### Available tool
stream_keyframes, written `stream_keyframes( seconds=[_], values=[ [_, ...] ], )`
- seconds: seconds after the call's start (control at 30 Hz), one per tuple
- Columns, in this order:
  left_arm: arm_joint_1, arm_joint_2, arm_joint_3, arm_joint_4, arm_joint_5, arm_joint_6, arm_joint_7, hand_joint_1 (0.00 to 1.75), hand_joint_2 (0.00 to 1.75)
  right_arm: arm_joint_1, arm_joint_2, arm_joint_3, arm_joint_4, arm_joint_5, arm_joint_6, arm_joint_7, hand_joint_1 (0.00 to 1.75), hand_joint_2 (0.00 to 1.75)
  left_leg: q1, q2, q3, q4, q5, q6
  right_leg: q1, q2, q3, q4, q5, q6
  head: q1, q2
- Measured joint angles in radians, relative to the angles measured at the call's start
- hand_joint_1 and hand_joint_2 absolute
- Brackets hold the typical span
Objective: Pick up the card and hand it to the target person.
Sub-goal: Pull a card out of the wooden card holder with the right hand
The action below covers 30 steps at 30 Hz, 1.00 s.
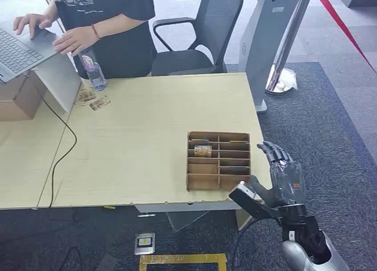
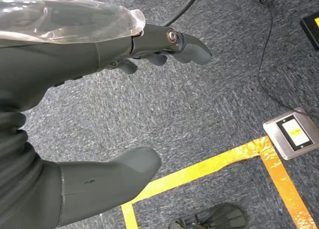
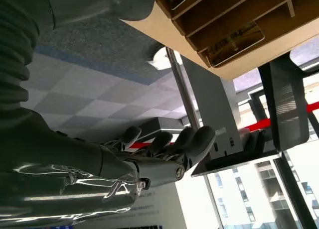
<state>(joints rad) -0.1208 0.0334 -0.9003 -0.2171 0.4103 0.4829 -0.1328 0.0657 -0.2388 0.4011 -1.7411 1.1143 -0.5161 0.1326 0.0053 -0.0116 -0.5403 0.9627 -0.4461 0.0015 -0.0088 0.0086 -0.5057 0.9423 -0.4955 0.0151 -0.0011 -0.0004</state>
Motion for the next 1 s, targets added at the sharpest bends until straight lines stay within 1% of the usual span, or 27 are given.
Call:
stream_keyframes(
  seconds=[0.07, 0.17, 0.2, 0.43, 0.77, 1.0],
  values=[
    [0.0, 0.0, 0.0, 0.0, 0.0, 0.0, 0.0, 0.0, 1.75, -0.002, 0.0, 0.002, 0.002, 0.001, 0.0, 0.001, 0.07, 1.75, 0.0, 0.0, 0.0, 0.0, 0.0, 0.0, 0.0, 0.0, 0.0, 0.0, 0.0, 0.0, 0.0, 0.0],
    [0.0, -0.001, 0.0, 0.0, 0.001, 0.0, 0.0, 0.0, 1.75, -0.006, 0.0, 0.007, 0.007, 0.003, 0.001, 0.003, 0.25, 1.75, 0.0, 0.0, 0.0, 0.0, 0.0, 0.0, 0.0, 0.0, 0.0, 0.0, 0.0, 0.0, 0.0, 0.0],
    [0.0, -0.001, 0.0, 0.0, 0.001, 0.0, 0.0, 0.0, 1.75, -0.007, 0.0, 0.008, 0.008, 0.003, 0.001, 0.004, 0.27, 1.75, 0.0, 0.0, 0.0, 0.0, 0.0, 0.0, 0.0, 0.0, 0.0, 0.0, 0.0, 0.0, 0.0, 0.0],
    [-0.001, -0.002, 0.0, 0.0, -0.002, 0.0, 0.0, 0.0, 1.75, -0.021, 0.0, 0.017, 0.022, 0.007, 0.016, 0.001, 0.26, 1.75, 0.0, 0.0, 0.0, 0.0, 0.0, 0.0, 0.0, 0.0, 0.0, 0.0, 0.0, 0.0, 0.0, 0.0],
    [-0.008, -0.004, -0.005, 0.0, -0.009, -0.006, 0.003, 0.0, 1.75, -0.072, 0.003, 0.04, 0.076, 0.057, 0.056, 0.0, 0.48, 1.75, 0.0, 0.0, 0.0, 0.0, 0.0, 0.0, 0.0, 0.0, 0.0, 0.0, 0.0, 0.0, 0.0, 0.0],
    [-0.009, -0.004, -0.005, 0.0, -0.009, -0.006, 0.006, 0.0, 1.75, -0.107, 0.015, 0.059, 0.122, 0.1, 0.071, 0.002, 0.5, 1.75, 0.0, 0.0, 0.0, 0.0, 0.0, 0.0, 0.0, 0.0, 0.0, 0.0, 0.0, 0.0, 0.0, 0.0]
  ],
)
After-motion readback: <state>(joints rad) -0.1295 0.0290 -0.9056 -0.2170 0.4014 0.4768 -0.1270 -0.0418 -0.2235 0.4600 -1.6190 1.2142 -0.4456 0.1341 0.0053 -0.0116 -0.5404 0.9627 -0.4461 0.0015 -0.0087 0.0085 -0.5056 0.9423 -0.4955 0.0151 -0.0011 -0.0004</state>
